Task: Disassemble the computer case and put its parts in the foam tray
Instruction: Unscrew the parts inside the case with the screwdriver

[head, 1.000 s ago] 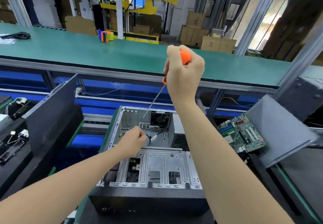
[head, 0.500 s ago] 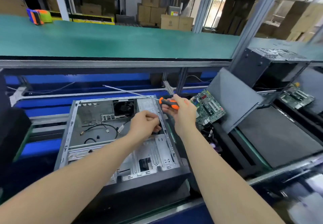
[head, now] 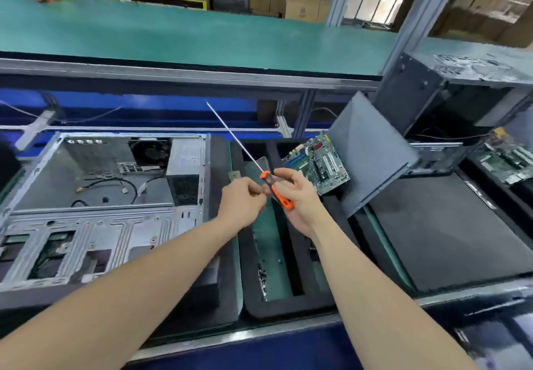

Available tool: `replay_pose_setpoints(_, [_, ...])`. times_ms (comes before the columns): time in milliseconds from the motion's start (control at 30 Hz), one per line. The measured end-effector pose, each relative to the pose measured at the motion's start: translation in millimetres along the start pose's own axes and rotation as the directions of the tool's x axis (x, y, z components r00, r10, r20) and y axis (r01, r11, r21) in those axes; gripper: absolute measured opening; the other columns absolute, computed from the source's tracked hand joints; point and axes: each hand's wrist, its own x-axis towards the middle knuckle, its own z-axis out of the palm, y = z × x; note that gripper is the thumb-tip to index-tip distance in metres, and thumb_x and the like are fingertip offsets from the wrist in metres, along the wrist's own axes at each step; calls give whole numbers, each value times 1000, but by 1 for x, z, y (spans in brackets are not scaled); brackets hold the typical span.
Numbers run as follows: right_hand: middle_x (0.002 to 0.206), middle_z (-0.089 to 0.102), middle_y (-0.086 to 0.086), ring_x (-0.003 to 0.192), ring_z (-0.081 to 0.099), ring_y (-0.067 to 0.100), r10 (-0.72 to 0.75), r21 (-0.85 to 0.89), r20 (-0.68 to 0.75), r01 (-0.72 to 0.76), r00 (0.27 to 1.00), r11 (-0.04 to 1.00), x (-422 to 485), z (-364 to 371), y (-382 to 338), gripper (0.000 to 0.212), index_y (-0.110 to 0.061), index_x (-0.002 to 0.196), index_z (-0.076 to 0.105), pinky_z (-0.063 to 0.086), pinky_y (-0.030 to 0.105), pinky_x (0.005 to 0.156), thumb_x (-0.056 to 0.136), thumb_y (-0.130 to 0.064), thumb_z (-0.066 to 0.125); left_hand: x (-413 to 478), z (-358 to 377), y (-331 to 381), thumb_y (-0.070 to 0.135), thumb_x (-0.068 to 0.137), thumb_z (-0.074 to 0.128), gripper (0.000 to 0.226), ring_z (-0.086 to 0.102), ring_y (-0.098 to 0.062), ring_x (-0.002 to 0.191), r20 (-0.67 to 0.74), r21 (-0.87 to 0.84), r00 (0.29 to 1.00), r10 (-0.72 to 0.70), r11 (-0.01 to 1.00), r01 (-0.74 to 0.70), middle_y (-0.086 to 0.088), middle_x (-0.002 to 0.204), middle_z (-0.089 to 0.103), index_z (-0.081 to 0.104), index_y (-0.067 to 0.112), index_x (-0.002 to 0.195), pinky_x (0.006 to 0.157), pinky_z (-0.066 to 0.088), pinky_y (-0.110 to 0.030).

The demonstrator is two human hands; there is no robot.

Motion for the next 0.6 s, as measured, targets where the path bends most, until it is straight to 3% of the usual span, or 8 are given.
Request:
replay_pose_setpoints(167, [119, 74, 15, 93, 75, 28, 144, 32, -52, -143, 988, 989, -8, -29, 23, 45, -10, 116, 64, 60, 32, 88, 90, 26, 56, -14, 35, -13, 6, 76, 72, 14, 65, -9, 73, 80, 136, 995, -64, 989, 53, 6, 78, 73, 78, 15, 84, 57, 42, -8])
replay_pose_setpoints(267, [119, 74, 16, 93, 75, 26, 231, 79, -116, -223, 966, 972, -13, -39, 43, 49, -9, 112, 67, 60, 31, 79, 84, 30, 56, -17, 51, -20, 7, 83, 69, 9, 66, -21, 79, 228, 336, 973, -49, 941, -31, -7, 80, 73, 75, 8, 76, 69, 44, -23])
replay_pose_setpoints(333, [124, 72, 18, 98, 73, 29, 277, 83, -160, -267, 948, 960, -16, -47, 54, 50, -9, 111, 70, 58, 34, 80, 82, 29, 59, -19, 62, -24, 15, 91, 65, 18, 67, -30, 88, 351, 501, 931, -101, 860, -96, -10, 82, 67, 65, 8, 74, 75, 52, -34])
replay_pose_setpoints(467, [121, 72, 17, 87, 76, 29, 332, 164, -176, -305, 927, 938, -19, -60, 67, 50, -8, 114, 71, 59, 36, 74, 81, 28, 59, -28, 85, -39, 35, 95, 69, 26, 69, -29, 97, 460, 669, 858, -231, 725, -163, -7, 102, 68, 67, 10, 102, 86, 59, -41])
replay_pose_setpoints(600, [119, 73, 16, 85, 76, 27, 335, 184, -162, -305, 928, 934, -22, -68, 69, 49, -9, 113, 71, 57, 33, 66, 81, 27, 60, -32, 102, -60, 27, 91, 76, 16, 68, -24, 106, 487, 716, 833, -264, 666, -207, -4, 109, 72, 75, 17, 104, 89, 59, -41])
